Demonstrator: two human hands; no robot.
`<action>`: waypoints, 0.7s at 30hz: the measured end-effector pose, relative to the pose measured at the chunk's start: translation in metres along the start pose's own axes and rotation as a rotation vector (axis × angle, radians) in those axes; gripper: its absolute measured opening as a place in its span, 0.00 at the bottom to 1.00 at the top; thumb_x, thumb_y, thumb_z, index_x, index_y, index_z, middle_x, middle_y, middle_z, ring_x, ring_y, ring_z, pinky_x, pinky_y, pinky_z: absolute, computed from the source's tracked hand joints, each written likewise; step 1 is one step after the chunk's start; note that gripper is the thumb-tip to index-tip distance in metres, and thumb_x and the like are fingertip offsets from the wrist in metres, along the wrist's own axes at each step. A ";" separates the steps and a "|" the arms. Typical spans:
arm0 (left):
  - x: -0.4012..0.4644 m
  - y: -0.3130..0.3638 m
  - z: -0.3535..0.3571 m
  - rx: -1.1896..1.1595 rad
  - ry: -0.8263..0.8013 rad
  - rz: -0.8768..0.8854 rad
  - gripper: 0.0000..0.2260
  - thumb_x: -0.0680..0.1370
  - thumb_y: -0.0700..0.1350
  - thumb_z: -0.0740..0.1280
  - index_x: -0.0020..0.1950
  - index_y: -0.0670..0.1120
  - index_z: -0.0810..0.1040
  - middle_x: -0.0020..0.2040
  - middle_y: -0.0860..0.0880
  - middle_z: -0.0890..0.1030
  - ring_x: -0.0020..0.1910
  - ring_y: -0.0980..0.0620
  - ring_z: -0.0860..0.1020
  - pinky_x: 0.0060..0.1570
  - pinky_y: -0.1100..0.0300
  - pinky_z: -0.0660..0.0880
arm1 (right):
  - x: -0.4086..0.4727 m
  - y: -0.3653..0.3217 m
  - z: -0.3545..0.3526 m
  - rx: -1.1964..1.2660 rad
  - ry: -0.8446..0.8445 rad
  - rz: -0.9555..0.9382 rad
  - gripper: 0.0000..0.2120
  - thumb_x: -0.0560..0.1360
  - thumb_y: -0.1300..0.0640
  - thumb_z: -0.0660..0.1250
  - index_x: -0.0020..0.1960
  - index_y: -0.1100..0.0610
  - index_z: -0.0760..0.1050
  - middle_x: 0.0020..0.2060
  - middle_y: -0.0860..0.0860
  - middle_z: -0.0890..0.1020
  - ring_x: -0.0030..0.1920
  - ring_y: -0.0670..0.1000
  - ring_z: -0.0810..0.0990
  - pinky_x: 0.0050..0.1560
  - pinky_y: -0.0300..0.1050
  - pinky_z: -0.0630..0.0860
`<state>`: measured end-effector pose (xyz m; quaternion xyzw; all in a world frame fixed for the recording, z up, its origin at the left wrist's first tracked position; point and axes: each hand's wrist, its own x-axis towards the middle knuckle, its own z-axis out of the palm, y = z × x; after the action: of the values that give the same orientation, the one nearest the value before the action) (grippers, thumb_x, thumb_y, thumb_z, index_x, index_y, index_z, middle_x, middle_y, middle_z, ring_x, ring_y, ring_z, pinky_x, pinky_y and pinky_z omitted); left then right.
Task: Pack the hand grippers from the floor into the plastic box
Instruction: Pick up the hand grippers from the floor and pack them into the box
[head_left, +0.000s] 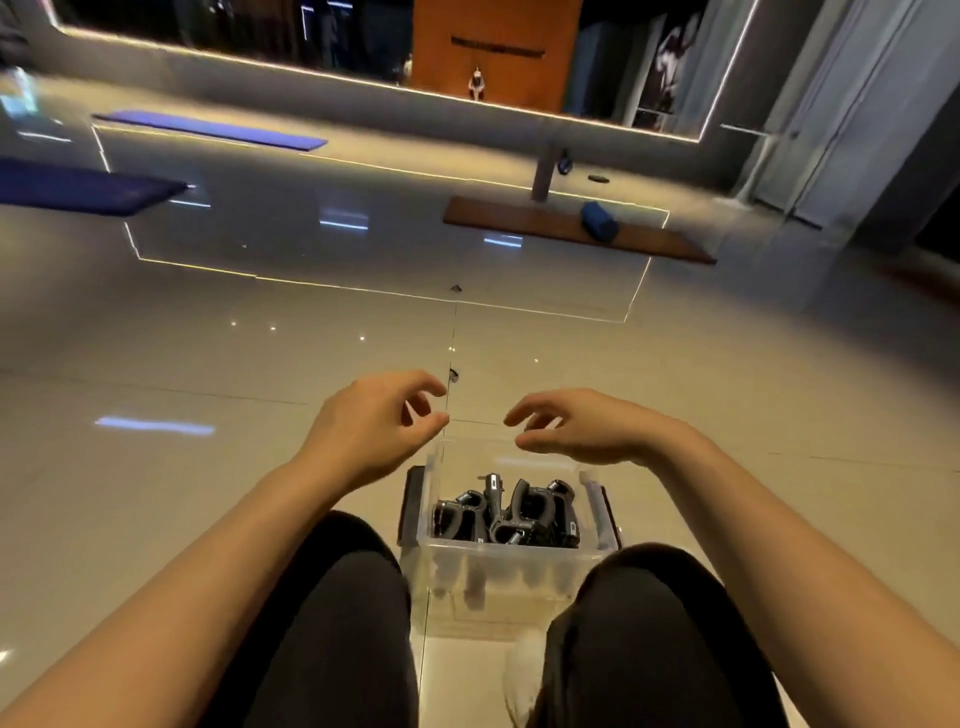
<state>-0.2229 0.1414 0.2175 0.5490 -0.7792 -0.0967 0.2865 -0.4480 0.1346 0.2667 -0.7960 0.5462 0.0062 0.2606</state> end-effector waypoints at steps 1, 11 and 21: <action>-0.007 0.008 -0.008 0.003 0.018 0.003 0.14 0.76 0.56 0.65 0.60 0.55 0.75 0.46 0.58 0.78 0.43 0.60 0.76 0.46 0.56 0.78 | -0.004 -0.015 0.001 0.000 0.065 -0.040 0.16 0.78 0.51 0.62 0.65 0.51 0.71 0.60 0.49 0.77 0.53 0.44 0.74 0.51 0.38 0.70; -0.044 -0.002 -0.075 -0.003 0.271 -0.169 0.02 0.77 0.47 0.67 0.45 0.51 0.78 0.36 0.55 0.78 0.35 0.57 0.77 0.38 0.58 0.76 | 0.019 -0.075 0.003 0.197 0.378 -0.253 0.19 0.76 0.50 0.66 0.66 0.50 0.70 0.51 0.49 0.81 0.48 0.48 0.80 0.53 0.47 0.78; -0.126 -0.141 -0.153 0.122 0.399 -0.637 0.02 0.74 0.53 0.67 0.42 0.58 0.77 0.36 0.59 0.79 0.39 0.54 0.78 0.44 0.53 0.77 | 0.128 -0.209 0.055 0.108 0.120 -0.475 0.12 0.75 0.48 0.66 0.57 0.51 0.77 0.50 0.48 0.81 0.49 0.48 0.79 0.54 0.50 0.78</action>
<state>0.0038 0.2281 0.2340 0.7880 -0.5026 -0.0255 0.3548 -0.1989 0.1032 0.2669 -0.8859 0.3580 -0.1317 0.2640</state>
